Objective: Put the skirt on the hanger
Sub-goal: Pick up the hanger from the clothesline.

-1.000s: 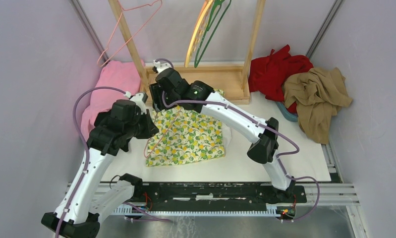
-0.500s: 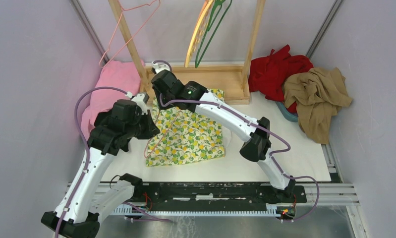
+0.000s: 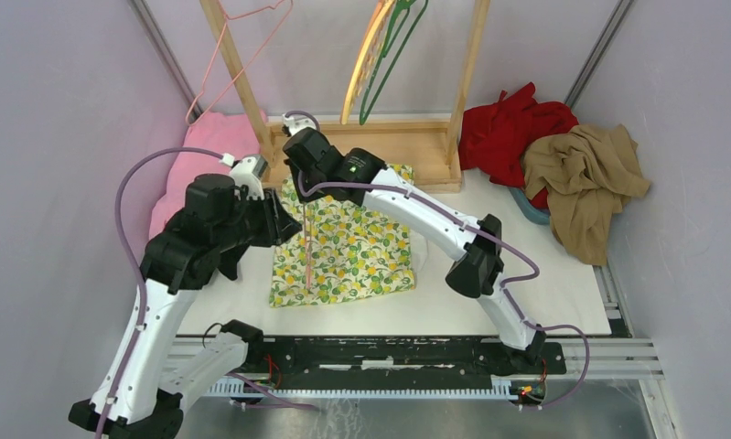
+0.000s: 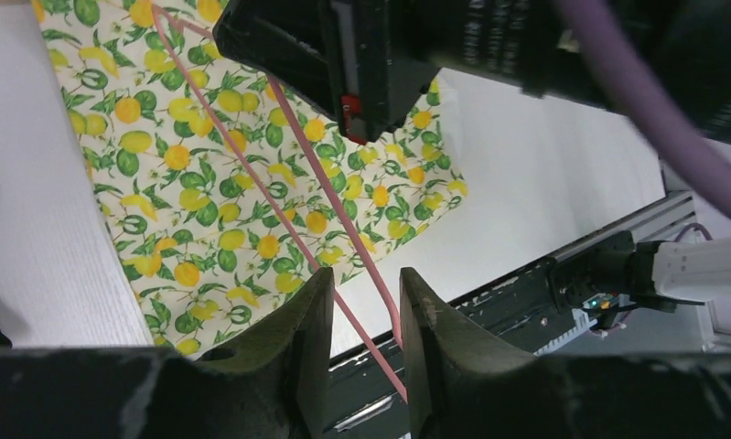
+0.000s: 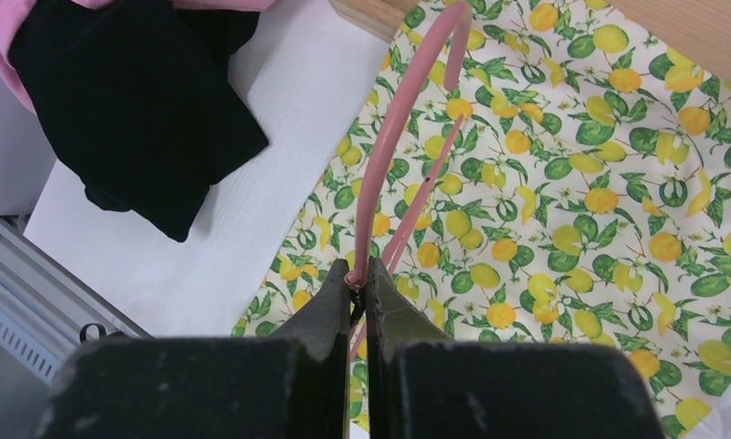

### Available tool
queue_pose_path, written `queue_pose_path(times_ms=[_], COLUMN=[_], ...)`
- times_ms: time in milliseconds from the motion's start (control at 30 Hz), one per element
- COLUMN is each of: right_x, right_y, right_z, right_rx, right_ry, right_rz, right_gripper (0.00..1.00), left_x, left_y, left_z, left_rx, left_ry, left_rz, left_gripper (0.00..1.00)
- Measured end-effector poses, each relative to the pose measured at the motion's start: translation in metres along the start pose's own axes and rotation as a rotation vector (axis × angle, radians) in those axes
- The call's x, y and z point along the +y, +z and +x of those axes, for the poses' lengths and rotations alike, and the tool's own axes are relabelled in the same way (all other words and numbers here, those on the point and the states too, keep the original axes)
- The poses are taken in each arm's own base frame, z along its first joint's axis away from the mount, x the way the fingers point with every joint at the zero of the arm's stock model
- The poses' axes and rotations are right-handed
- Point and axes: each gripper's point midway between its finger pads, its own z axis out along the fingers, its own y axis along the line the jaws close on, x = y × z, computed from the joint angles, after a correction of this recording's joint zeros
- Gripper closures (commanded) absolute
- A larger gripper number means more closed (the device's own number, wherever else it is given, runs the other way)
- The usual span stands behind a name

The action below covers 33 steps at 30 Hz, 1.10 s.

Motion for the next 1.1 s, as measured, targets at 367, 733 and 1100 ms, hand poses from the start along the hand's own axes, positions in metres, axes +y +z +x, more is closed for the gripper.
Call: queue_pose_path(times_ms=[367,733,1100], right_x=[-0.026,-0.027,0.023], right_y=[-0.058,-0.138,-0.076], right_z=[0.038,0.058,0.099], right_rx=[0.076,-0.099,-0.074], right_ry=[-0.085,-0.100,0.030], right_rz=[-0.124,-0.564,-1.014], right_gripper=[0.99,0.99,0.99], left_x=[-0.020,-0.017,-0.008], left_y=[-0.030,-0.023,-0.011], left_z=[-0.032,-0.033,-0.025], left_rx=[-0.118,-0.103,-0.067], left_ry=[0.029,0.023,0.013], left_rz=[0.048,0.030,-0.002], left_gripper=[0.60,0.68,0.72])
